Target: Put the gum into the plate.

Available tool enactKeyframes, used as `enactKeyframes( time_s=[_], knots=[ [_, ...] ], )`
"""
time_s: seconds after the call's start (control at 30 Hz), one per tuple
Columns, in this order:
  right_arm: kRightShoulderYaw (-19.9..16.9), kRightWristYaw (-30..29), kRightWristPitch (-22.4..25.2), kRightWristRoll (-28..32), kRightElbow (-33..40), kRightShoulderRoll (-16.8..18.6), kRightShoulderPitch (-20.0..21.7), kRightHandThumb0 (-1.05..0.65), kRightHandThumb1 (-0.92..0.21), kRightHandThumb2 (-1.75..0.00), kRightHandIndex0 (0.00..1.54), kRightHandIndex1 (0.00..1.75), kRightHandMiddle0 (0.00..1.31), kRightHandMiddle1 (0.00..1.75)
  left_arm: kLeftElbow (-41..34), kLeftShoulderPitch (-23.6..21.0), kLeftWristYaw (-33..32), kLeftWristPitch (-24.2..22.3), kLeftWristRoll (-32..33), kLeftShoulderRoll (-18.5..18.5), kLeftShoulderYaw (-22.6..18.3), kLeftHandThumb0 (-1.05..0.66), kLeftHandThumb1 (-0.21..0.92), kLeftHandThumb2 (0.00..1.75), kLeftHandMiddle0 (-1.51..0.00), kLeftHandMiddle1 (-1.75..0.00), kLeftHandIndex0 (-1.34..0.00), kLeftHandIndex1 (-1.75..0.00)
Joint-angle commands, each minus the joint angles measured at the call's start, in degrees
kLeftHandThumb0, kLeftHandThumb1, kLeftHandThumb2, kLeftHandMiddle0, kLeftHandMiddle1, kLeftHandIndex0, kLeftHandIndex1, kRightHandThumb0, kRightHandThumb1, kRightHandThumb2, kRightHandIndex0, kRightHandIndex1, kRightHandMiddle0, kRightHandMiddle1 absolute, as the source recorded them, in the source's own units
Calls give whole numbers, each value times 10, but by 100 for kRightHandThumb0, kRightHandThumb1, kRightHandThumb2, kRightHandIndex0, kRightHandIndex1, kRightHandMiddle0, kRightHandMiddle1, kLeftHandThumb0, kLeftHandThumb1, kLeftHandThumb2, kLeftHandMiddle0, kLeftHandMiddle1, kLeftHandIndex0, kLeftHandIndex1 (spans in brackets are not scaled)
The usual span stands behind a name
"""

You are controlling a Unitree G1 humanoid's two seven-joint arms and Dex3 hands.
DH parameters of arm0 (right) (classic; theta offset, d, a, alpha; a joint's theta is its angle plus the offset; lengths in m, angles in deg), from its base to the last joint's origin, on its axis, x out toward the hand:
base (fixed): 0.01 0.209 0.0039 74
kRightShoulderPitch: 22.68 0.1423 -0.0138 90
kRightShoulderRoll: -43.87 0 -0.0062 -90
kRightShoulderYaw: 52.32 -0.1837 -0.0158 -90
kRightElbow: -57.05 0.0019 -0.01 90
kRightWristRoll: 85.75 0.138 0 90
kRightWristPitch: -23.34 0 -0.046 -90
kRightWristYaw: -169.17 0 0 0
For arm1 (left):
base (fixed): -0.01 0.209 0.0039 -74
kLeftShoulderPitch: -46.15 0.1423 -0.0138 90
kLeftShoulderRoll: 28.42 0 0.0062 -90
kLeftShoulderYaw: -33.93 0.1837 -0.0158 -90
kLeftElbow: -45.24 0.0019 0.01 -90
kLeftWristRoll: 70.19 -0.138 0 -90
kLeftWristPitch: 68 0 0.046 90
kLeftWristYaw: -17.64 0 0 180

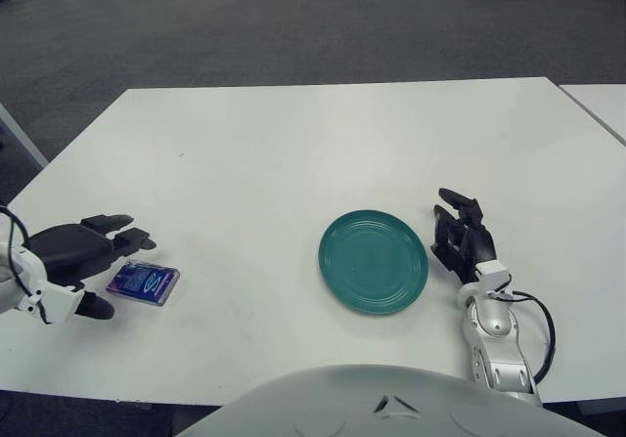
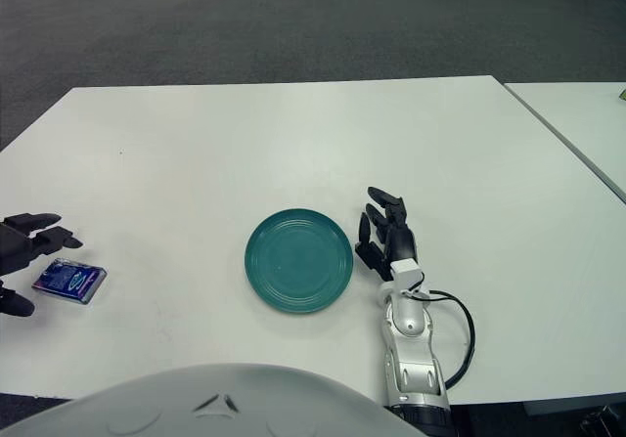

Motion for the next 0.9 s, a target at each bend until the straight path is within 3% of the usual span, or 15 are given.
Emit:
enactKeyframes(
  time_s=[0.0,0.27,0.87],
  knots=[
    [-6,4,26,6,-18,-2,-13,-83,-92,-84,36,25,0,83,12,-22,9,-3,-12,-20,32,-104,92,25,-11,-5,0,-85],
    [-7,6,26,5,-15,-4,-16,-83,-92,-85,35,25,0,81,47,-53,5,-1,-25,-34,85,-105,92,25,-10,-3,0,-69],
    [-9,6,24,3,-12,-3,-20,-85,-92,-86,35,26,0,86,52,-61,-9,-9,-17,-48,111,-105,92,25,-9,-1,0,-65]
  ],
)
